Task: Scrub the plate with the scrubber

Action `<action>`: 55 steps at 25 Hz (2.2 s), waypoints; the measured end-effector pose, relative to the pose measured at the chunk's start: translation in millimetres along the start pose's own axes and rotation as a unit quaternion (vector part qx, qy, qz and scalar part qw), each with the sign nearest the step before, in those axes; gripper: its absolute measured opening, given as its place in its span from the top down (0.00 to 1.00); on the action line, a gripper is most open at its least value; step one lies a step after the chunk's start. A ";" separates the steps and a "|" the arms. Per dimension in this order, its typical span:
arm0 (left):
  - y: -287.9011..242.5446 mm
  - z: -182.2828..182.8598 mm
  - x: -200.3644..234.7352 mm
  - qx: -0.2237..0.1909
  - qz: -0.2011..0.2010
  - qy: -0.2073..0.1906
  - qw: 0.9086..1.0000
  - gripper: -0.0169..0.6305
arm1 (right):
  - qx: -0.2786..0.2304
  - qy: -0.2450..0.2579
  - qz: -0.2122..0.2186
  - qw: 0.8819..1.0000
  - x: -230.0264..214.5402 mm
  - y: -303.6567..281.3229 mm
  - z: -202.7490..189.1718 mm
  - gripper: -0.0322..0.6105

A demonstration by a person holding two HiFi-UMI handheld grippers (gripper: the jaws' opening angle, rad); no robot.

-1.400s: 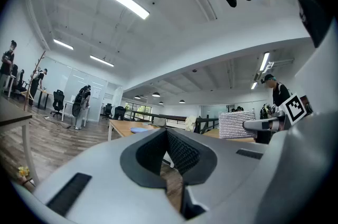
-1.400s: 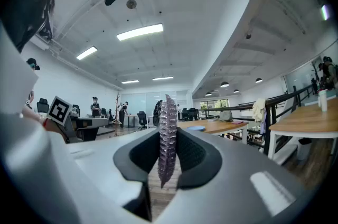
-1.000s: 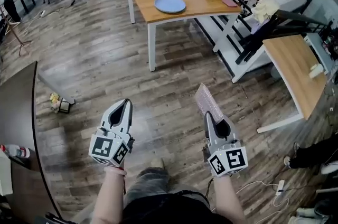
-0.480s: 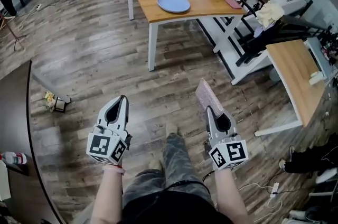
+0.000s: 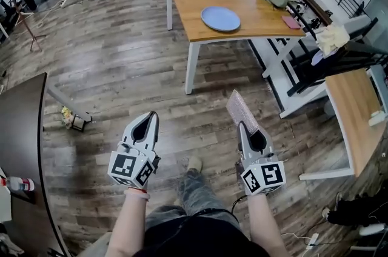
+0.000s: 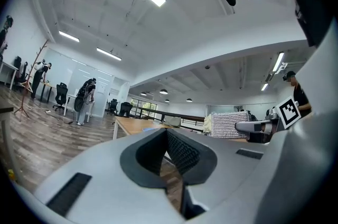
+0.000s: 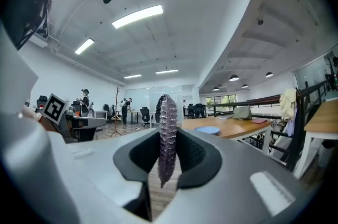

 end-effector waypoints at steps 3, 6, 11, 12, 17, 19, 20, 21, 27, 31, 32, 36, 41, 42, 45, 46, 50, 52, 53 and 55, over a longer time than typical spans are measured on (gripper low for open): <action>-34.6 0.3 4.0 0.006 -0.003 -0.006 1.000 0.98 | -0.004 0.000 0.011 1.000 -18.9 -31.1 -0.5 0.82; -68.8 2.4 10.8 0.012 -0.001 -0.009 1.000 0.98 | 0.000 -0.001 0.019 1.000 -39.1 -59.2 -4.4 0.82; -125.5 12.2 23.0 0.008 0.002 -0.017 1.000 0.98 | -0.002 0.000 0.021 1.000 -77.0 -96.5 -6.5 0.82; -137.0 13.7 24.6 0.004 0.002 -0.018 1.000 0.98 | -0.004 0.001 0.020 1.000 -85.4 -102.7 -6.6 0.82; -184.0 20.4 26.6 -0.010 0.003 -0.016 1.000 0.98 | -0.010 0.001 0.018 1.000 -121.9 -129.9 -7.0 0.82; -197.6 20.9 26.5 -0.009 0.002 -0.020 1.000 0.98 | -0.013 -0.002 0.017 1.000 -132.0 -139.6 -6.4 0.82; -202.9 19.6 26.8 -0.006 0.002 -0.022 1.000 0.98 | -0.014 -0.006 0.016 1.000 -135.8 -143.7 -6.5 0.82; -208.0 18.2 27.5 -0.003 0.002 -0.023 1.000 0.98 | -0.014 -0.010 0.016 1.000 -139.1 -147.3 -7.0 0.82; -244.1 14.6 34.4 0.009 -0.003 -0.024 1.000 0.98 | -0.013 -0.021 0.020 1.000 -159.9 -167.2 -15.7 0.82; -272.4 15.9 41.9 0.010 -0.011 -0.025 1.000 0.98 | -0.009 -0.021 0.019 1.000 -171.6 -189.5 -18.6 0.82; -280.7 16.1 44.8 0.010 -0.012 -0.024 1.000 0.98 | -0.008 -0.019 0.017 1.000 -174.9 -197.1 -18.9 0.82; -320.3 14.3 62.4 0.010 -0.021 -0.018 1.000 0.98 | -0.005 -0.013 0.010 1.000 -188.0 -235.2 -20.5 0.82; -383.4 19.4 92.2 0.018 -0.038 -0.015 0.999 0.98 | 0.004 -0.007 0.006 1.000 -205.7 -294.6 -17.5 0.82; -395.7 20.5 98.1 0.022 -0.043 -0.016 0.999 0.98 | 0.007 -0.005 0.005 1.000 -209.3 -306.0 -17.7 0.82; -432.0 23.3 115.5 0.031 -0.054 -0.017 0.998 0.98 | 0.017 -0.012 -0.003 1.000 -220.6 -337.3 -21.5 0.82; -443.3 24.1 121.3 0.034 -0.057 -0.017 0.998 0.98 | 0.020 -0.015 -0.005 1.000 -223.5 -346.6 -23.4 0.82; -485.2 24.7 139.0 0.048 -0.081 -0.024 0.995 0.98 | 0.037 -0.020 -0.016 0.999 -234.2 -380.2 -31.2 0.82; -504.9 27.0 144.5 0.056 -0.098 -0.029 0.993 0.98 | 0.044 -0.023 -0.019 0.999 -239.4 -396.7 -34.1 0.82; -513.9 27.5 147.2 0.060 -0.105 -0.030 0.992 0.98 | 0.048 -0.024 -0.019 0.998 -241.5 -404.8 -35.8 0.82; -529.1 24.3 153.8 0.067 -0.115 -0.032 0.991 0.98 | 0.057 -0.027 -0.020 0.998 -245.0 -419.7 -40.7 0.82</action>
Point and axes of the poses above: the fingertips, and each gripper's own axes: y backward along the fingers, x to its left, z out of its top, the point moved 9 cm from there along y, backward along the fingers, and after that the axes turned 5 degrees about y, right-handed, at the moved point
